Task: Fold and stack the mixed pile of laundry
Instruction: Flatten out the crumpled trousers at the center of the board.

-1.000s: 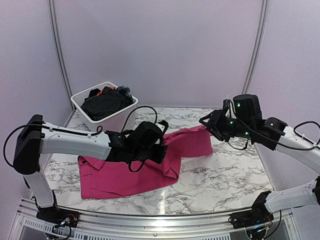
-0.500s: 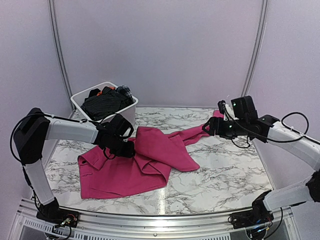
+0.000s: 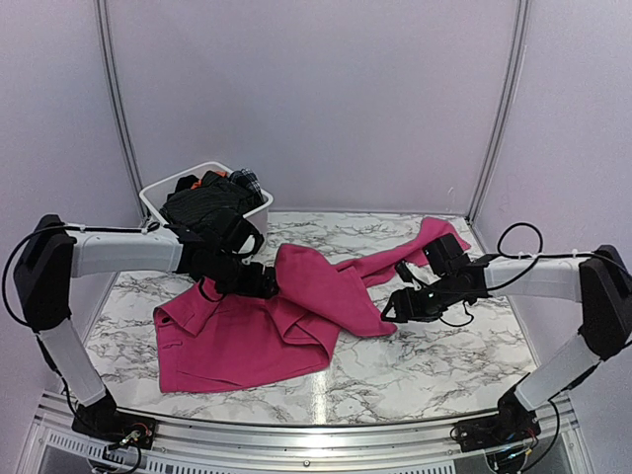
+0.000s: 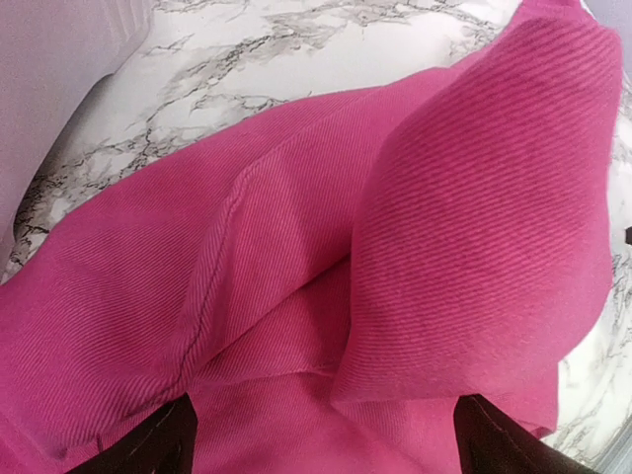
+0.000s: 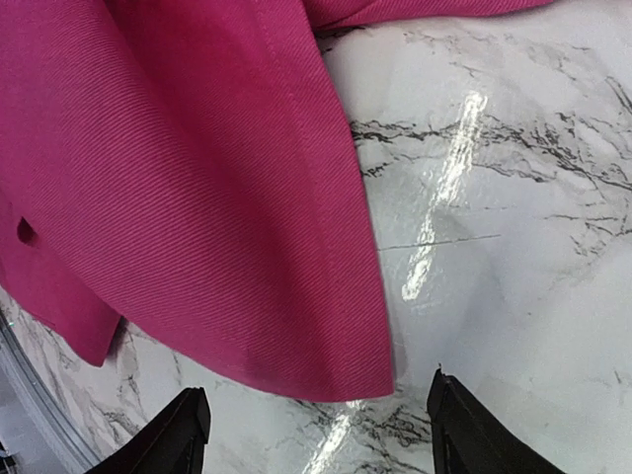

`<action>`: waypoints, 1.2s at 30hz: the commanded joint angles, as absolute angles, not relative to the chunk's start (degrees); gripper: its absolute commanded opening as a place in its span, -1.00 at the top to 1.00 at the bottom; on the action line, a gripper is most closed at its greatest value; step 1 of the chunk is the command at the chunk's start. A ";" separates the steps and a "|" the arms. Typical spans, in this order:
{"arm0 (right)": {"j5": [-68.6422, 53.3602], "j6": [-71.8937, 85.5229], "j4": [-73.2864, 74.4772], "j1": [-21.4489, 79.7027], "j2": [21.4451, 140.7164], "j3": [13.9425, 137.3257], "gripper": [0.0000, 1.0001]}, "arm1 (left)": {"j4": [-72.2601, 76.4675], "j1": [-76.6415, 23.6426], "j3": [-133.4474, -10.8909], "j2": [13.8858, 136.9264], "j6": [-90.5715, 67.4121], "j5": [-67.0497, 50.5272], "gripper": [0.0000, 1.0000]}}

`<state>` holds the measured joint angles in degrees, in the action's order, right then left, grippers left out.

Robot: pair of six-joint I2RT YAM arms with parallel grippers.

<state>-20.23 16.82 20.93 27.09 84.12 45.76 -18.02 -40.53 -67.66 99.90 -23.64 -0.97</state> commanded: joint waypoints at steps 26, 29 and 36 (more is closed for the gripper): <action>-33.19 23.42 7.62 29.89 90.46 56.01 1.00 | -17.39 -40.41 -64.80 85.63 -22.73 7.17 -0.98; -32.39 33.11 0.80 31.86 80.65 52.38 1.00 | -12.88 -41.93 -61.64 81.21 -21.04 6.25 -0.98; -26.35 45.78 -8.30 39.79 75.42 55.10 1.00 | -5.37 -52.68 -57.69 74.33 -12.71 9.40 -0.98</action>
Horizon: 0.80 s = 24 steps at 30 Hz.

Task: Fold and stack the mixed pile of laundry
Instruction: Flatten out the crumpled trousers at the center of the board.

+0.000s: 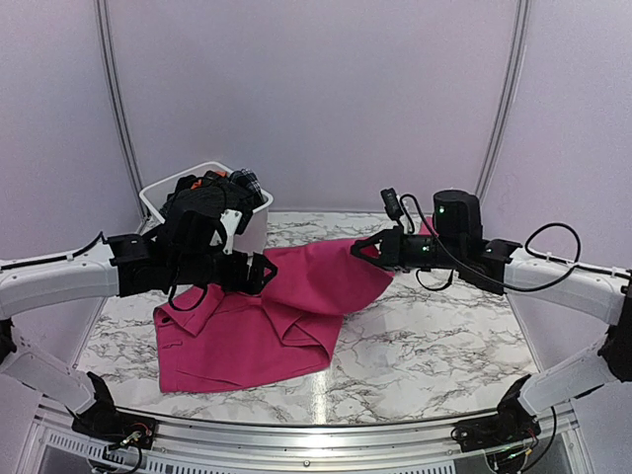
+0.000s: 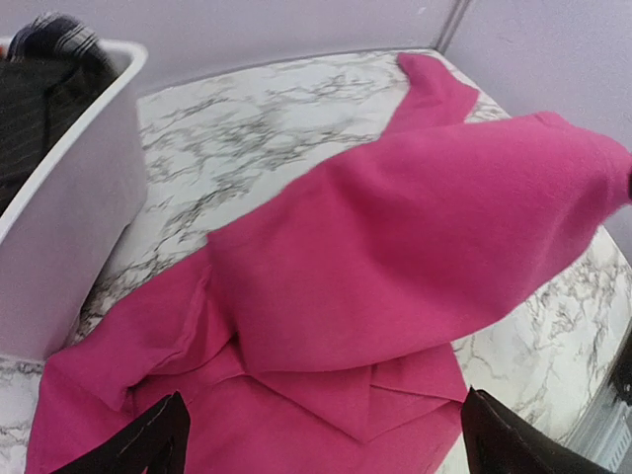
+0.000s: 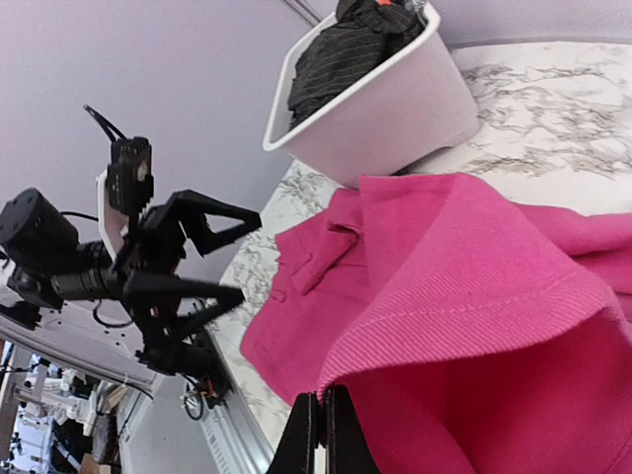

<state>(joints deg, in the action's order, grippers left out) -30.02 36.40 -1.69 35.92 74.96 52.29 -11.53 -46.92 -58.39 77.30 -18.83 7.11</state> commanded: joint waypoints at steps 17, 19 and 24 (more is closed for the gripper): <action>-9.40 49.35 -5.61 49.15 88.43 77.82 1.00 | 11.32 -73.70 -56.06 80.68 2.15 38.45 -0.98; -8.45 51.04 -5.28 49.30 88.82 78.52 1.00 | 13.11 -74.22 -57.36 83.21 4.67 42.79 -0.98; -5.72 52.29 -3.20 50.62 90.00 81.06 1.00 | 20.62 -74.94 -58.72 88.88 10.95 49.49 -0.98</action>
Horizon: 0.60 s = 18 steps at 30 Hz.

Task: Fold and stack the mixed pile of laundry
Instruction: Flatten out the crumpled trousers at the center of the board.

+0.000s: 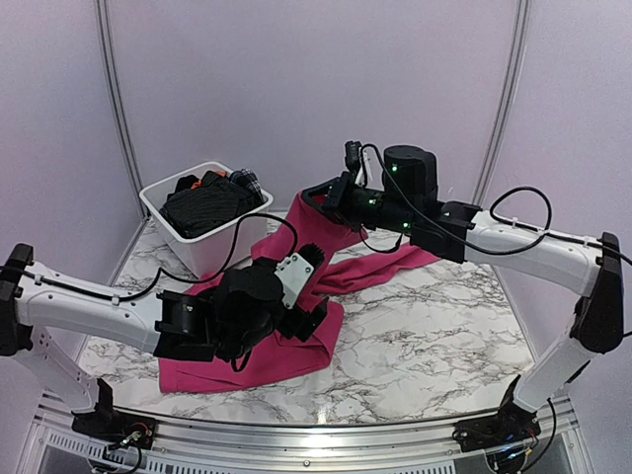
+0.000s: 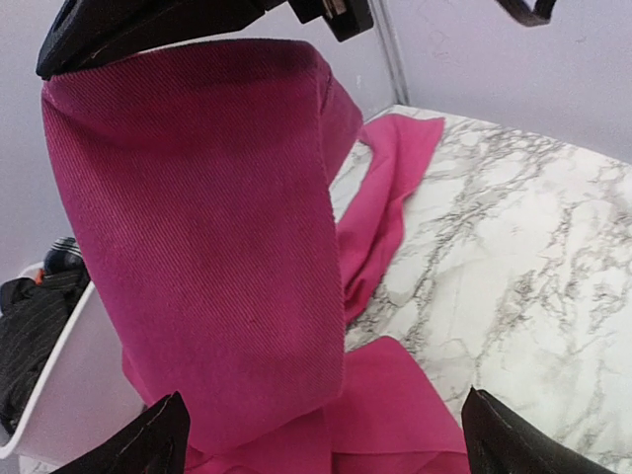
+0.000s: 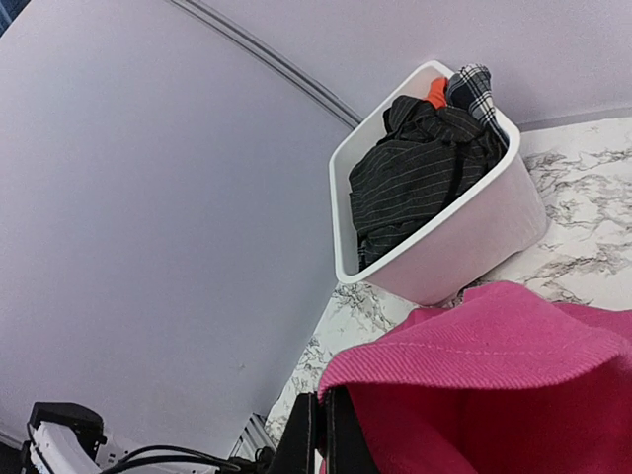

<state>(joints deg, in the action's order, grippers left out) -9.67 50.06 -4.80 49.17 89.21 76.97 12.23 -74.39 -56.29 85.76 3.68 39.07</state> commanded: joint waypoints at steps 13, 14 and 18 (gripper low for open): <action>-2.94 57.22 -3.34 51.42 90.07 80.36 1.00 | 31.92 -74.68 -64.56 98.60 21.90 61.64 -0.70; -2.78 57.34 -3.30 51.37 89.93 80.37 1.00 | 32.09 -74.58 -64.86 98.88 22.26 62.34 -0.58; -2.22 58.28 -3.11 51.41 89.12 80.16 1.00 | 32.60 -74.00 -64.42 98.20 22.34 63.12 0.09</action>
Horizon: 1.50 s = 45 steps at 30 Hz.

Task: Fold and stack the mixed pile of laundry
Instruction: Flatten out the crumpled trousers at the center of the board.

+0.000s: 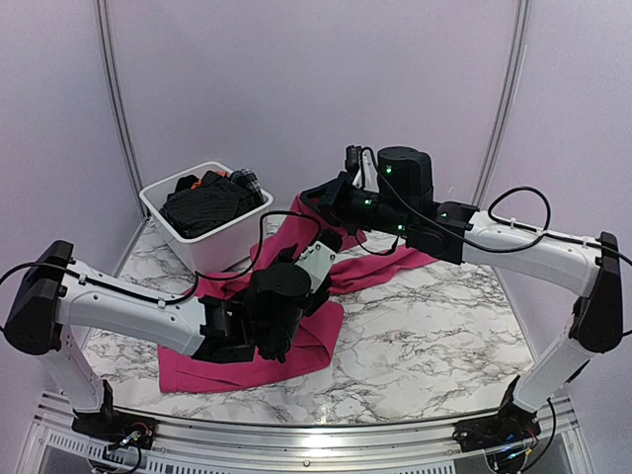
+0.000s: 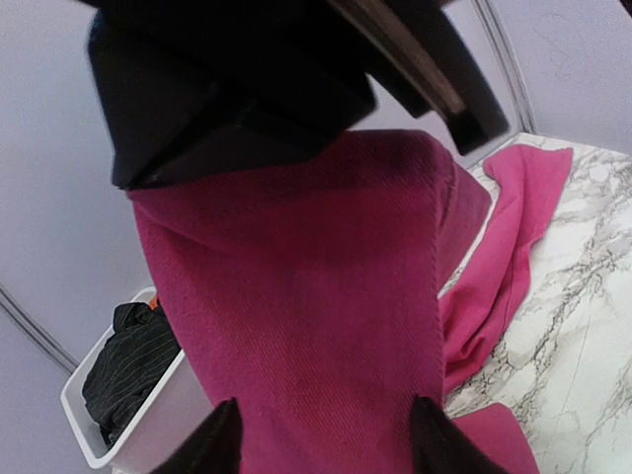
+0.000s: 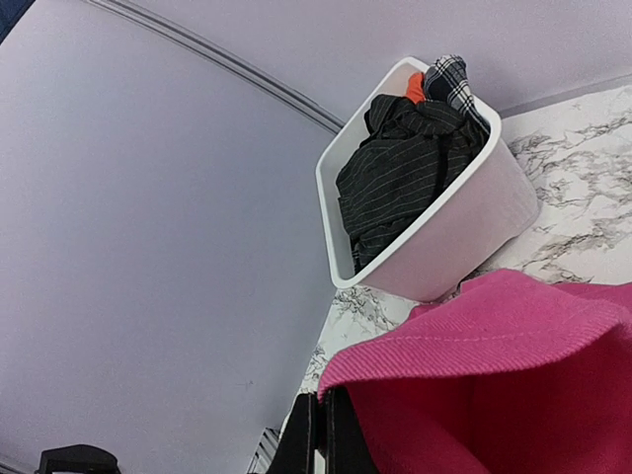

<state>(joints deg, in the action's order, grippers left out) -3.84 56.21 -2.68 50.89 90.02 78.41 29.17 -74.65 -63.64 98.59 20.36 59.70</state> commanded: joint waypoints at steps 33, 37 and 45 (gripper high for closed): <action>4.09 65.86 3.50 51.93 88.43 84.64 1.00 | 56.00 -74.71 -64.83 107.54 38.89 63.81 -0.98; 5.05 66.47 4.70 51.96 87.17 83.64 1.00 | 71.97 -74.71 -66.99 112.02 52.84 68.38 -0.98; 5.27 67.73 5.40 51.92 84.75 81.06 1.00 | 92.67 -74.49 -73.34 119.07 73.94 69.97 -0.35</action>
